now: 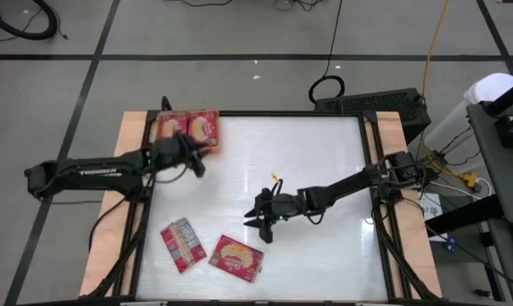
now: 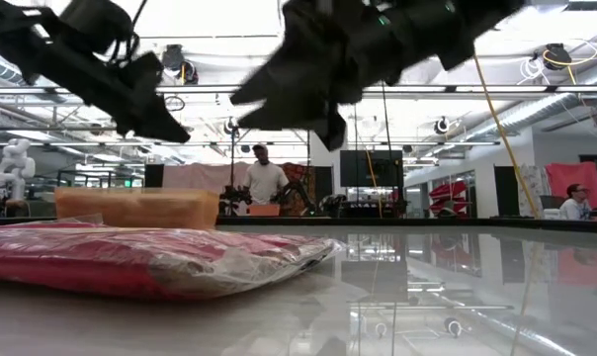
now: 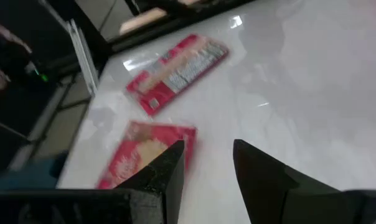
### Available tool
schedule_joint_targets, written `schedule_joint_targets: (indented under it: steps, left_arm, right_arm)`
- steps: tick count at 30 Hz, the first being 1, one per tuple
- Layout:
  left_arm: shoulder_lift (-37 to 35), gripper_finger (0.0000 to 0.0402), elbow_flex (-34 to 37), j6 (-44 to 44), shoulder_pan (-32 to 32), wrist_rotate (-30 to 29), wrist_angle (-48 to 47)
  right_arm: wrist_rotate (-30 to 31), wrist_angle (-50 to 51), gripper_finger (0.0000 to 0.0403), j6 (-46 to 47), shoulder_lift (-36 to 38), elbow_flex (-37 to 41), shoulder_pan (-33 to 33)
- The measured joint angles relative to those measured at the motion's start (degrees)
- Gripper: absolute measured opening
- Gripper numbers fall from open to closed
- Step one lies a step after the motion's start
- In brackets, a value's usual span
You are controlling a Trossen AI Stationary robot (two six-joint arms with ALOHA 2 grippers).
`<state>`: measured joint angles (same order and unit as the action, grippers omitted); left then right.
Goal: Sort popcorn bags into baskets
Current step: Put the red popcorn bag into the orange bin
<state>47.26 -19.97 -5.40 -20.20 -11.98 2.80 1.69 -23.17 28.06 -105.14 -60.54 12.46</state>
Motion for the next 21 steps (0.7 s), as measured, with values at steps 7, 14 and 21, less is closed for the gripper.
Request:
schedule_joint_targets:
  steps: [7, 14, 21]
  left_arm:
    - [-0.1, 0.0106, 0.0, -3.2, 20.2, -5.7, 1.3]
    - [-0.1, 0.0106, 0.0, -8.4, 33.3, -13.6, -0.4]
    - [-0.1, 0.0106, 0.0, -10.4, 38.1, -17.7, -1.8]
  right_arm:
    - [1.7, 1.1, 0.0146, 1.7, -1.4, -4.2, 0.8]
    - [1.2, 1.3, 0.019, 2.9, -9.1, -10.3, 0.7]
    - [-6.9, 0.8, 0.0215, 3.2, -19.2, -19.1, -0.9]
